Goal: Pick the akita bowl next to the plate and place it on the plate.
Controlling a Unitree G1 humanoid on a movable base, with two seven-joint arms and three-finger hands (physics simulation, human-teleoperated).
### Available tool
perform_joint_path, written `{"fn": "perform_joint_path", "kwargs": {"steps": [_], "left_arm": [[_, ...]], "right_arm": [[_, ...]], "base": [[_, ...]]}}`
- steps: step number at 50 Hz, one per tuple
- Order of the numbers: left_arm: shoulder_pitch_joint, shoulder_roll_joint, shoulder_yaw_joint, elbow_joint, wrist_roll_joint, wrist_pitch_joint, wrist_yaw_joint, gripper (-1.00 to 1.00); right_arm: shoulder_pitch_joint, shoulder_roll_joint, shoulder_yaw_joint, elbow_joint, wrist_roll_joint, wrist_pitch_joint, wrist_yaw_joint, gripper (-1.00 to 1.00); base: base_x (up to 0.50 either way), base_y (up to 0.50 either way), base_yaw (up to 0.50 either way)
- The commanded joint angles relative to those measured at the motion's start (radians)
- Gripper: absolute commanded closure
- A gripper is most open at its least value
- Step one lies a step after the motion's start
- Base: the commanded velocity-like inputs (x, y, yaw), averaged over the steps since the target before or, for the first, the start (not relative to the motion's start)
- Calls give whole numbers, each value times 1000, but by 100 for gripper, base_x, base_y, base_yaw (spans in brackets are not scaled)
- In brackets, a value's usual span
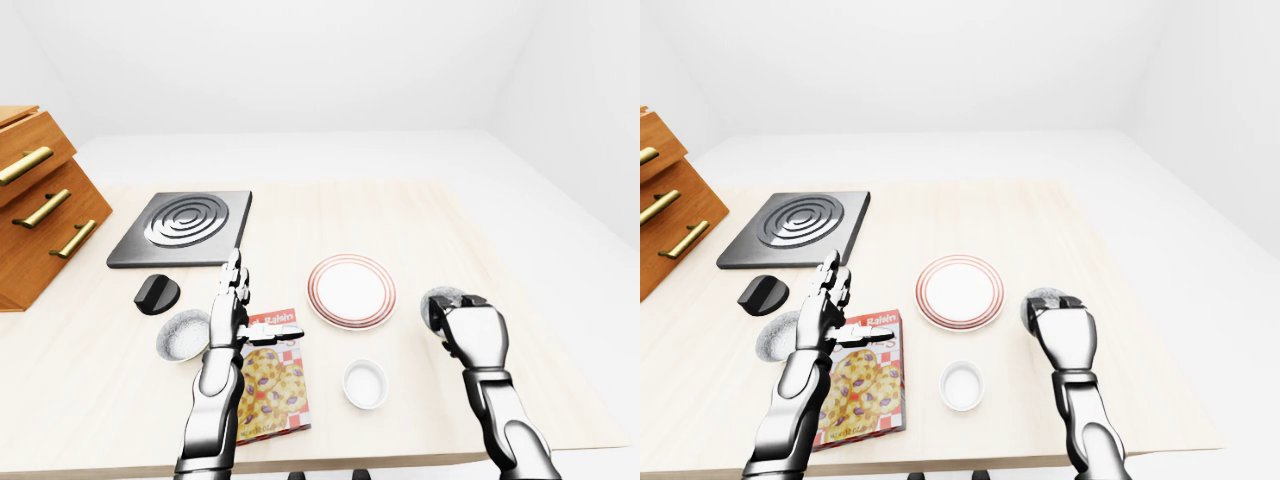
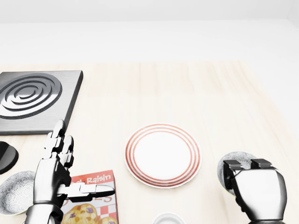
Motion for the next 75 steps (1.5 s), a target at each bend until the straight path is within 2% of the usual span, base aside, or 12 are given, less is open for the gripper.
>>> {"fn": "perform_joint_path", "kwargs": {"steps": [1,3,9,25,47,48,49,52,54,60,73,75], "left_arm": [[3,-1,-1,-1,1,-2,0,-100],[2,0,0,7,0,-10,-2,-100],[1,0,0,-12,0,10,1,-100],[1,0,0,-12,0,10,0,-100],[1,0,0,-12,0,10,0,-100],[2,0,2,7,-2,-9,-5,-100],[2,0,2,8,-2,-10,-5,-100],[4,0,1,4,-3,-7,-5,-100],[6,0,-1,-14,-2,8,-3,-100],[5,0,2,2,-3,-7,-6,-100],[0,1,3,6,-4,-6,-6,-100],[-4,1,3,19,-3,-17,-5,-100]], "right_arm": [[20,18,-50,-148,-23,0,28,100],[18,20,-55,-163,-25,0,40,100],[13,29,-60,-199,-29,0,72,100],[-34,32,-61,-244,-33,0,135,100],[-228,37,-15,-263,-9,0,274,100],[-238,37,-10,-253,-4,0,274,100],[-238,37,-9,-253,-3,0,274,100],[-290,44,7,-247,14,0,318,100],[-300,44,12,-241,17,0,320,100],[-379,55,37,-195,24,0,349,100],[-450,68,73,-148,18,0,359,100],[-469,70,78,-124,15,0,355,100]], "base": [[0,0,0],[0,0,0],[0,0,0],[0,0,0],[0,0,0],[0,0,0],[0,0,0],[0,0,0],[0,0,0],[0,0,0],[0,0,0],[0,0,0]]}}
